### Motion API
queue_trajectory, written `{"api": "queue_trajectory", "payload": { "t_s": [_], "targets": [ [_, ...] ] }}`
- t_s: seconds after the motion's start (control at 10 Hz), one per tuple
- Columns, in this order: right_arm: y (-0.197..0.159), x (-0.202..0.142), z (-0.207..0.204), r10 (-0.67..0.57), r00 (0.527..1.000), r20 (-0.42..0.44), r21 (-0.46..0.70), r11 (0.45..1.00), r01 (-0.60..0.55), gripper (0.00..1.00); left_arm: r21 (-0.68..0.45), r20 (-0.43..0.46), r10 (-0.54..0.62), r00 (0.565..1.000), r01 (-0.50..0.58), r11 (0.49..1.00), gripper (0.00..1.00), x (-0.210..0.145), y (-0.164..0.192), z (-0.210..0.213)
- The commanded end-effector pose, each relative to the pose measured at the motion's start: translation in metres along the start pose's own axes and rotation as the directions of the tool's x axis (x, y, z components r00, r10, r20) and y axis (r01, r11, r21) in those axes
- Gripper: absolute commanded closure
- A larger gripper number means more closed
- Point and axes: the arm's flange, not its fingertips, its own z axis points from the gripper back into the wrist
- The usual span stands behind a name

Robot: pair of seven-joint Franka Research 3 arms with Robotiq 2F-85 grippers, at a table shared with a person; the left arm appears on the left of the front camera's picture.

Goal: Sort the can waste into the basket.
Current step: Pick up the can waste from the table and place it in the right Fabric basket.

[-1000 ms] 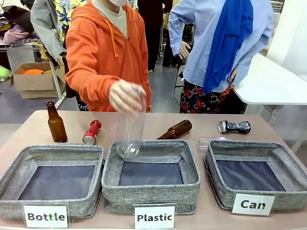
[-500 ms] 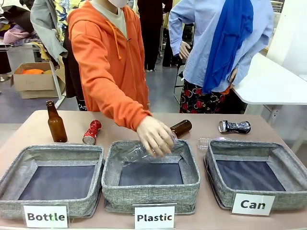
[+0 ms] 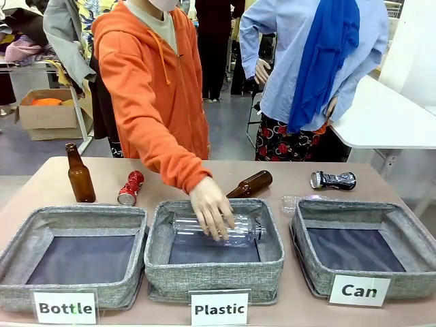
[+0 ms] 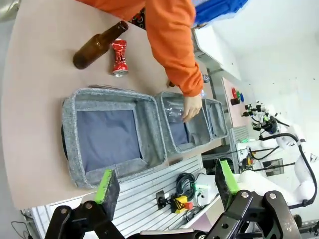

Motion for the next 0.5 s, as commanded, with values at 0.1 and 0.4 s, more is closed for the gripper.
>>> {"api": "queue_trajectory", "payload": {
  "t_s": [0.1,0.4],
  "targets": [
    [0.0,-0.002,0.002,0.023,1.0,-0.003,0.009,1.0,-0.023,0.0,0.051,-0.035,-0.114,0.993,0.115,0.992,0.0,0.01,-0.044,-0.024],
    [0.0,-0.002,0.002,0.023,1.0,-0.003,0.009,1.0,-0.023,0.0,0.202,-0.184,-0.244,0.952,0.279,0.939,0.0,0.026,-0.131,-0.087]
  ]
}}
